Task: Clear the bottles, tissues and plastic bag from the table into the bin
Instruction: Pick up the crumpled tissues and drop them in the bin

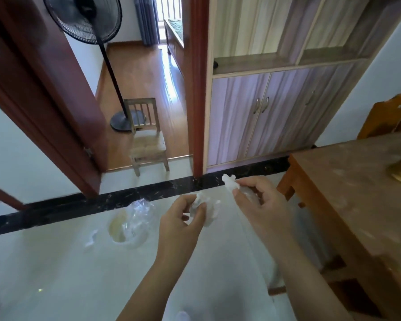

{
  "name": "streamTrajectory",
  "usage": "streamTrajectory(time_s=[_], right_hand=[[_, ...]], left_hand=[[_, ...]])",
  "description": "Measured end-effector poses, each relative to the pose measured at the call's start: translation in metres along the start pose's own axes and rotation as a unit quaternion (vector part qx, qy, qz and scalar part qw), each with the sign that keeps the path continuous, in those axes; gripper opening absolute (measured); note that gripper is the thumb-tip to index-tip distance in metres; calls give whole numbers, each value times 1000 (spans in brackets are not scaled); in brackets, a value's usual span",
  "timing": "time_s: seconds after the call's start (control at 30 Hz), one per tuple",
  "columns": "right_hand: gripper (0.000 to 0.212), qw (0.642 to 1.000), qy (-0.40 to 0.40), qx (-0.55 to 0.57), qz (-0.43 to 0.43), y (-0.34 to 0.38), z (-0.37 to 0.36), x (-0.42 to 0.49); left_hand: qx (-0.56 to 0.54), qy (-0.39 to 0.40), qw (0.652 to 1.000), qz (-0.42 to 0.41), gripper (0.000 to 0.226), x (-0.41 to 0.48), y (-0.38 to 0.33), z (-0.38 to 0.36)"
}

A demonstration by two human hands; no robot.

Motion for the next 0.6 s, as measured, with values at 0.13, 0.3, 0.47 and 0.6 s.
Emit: streamTrajectory(time_s=[0.13, 0.3, 0.47, 0.6], right_hand=[[11, 998, -46, 32, -34, -18, -16, 59], [16, 992, -116, 23, -52, -56, 2, 133], [21, 983, -179, 2, -29, -98, 35, 221], [18, 973, -226, -25, -37, -135, 76, 287]], left_hand=[[16, 20, 999, -31, 22, 81, -7, -12], [10, 79, 996, -41, 25, 168, -16, -63], [-9, 138, 988, -62, 24, 258, -41, -145], [-22, 204, 976, -75, 27, 320, -73, -215]])
Point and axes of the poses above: each hand's wrist, its own x-axis towards the middle knuckle, its own z-axis out of the back of the hand, y = z × x, the point moved 2 cm from there along x, towards the middle knuckle, and after that the axes turned 5 degrees about z, right-handed, at the moved point
